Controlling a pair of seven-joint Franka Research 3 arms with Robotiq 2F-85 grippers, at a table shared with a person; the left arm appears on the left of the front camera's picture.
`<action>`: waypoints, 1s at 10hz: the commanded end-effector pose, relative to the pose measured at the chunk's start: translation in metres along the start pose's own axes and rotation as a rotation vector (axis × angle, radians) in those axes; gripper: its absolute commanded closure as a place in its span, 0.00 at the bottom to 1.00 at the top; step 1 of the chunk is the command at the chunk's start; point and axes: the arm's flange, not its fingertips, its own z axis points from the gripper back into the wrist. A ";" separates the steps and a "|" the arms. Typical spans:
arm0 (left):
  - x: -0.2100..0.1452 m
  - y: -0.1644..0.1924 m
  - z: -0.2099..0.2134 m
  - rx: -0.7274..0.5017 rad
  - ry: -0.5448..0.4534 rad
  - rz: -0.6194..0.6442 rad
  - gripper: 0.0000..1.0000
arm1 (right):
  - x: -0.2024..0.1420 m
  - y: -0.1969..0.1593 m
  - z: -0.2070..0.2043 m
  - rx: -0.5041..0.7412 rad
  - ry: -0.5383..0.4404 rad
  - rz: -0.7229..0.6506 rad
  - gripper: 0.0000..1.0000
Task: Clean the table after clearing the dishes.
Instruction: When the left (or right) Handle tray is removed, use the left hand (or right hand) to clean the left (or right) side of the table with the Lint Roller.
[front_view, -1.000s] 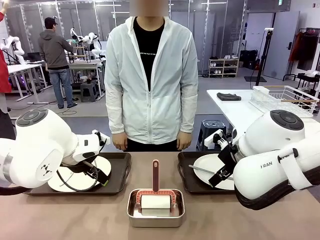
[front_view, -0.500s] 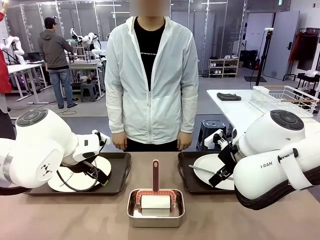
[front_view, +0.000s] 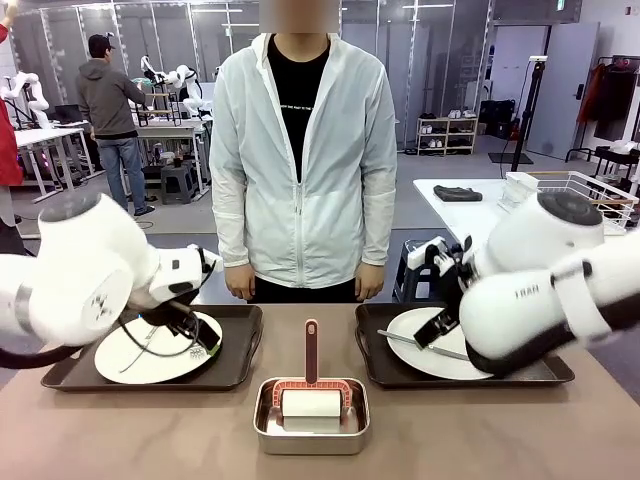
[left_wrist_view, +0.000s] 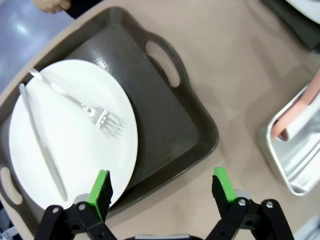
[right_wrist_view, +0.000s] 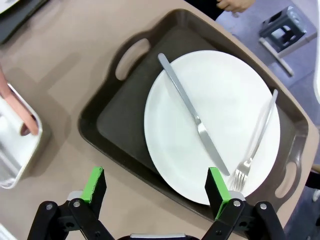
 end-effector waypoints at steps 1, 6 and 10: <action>0.015 0.039 0.037 -0.162 0.055 0.006 0.00 | 0.025 -0.025 0.019 0.175 0.019 -0.052 0.00; -0.003 0.137 0.090 -0.831 -0.162 0.274 0.00 | 0.027 -0.094 0.067 0.712 -0.099 -0.393 0.00; -0.059 0.216 0.133 -0.928 -0.374 0.516 0.00 | -0.034 -0.174 0.106 0.907 -0.142 -0.585 0.00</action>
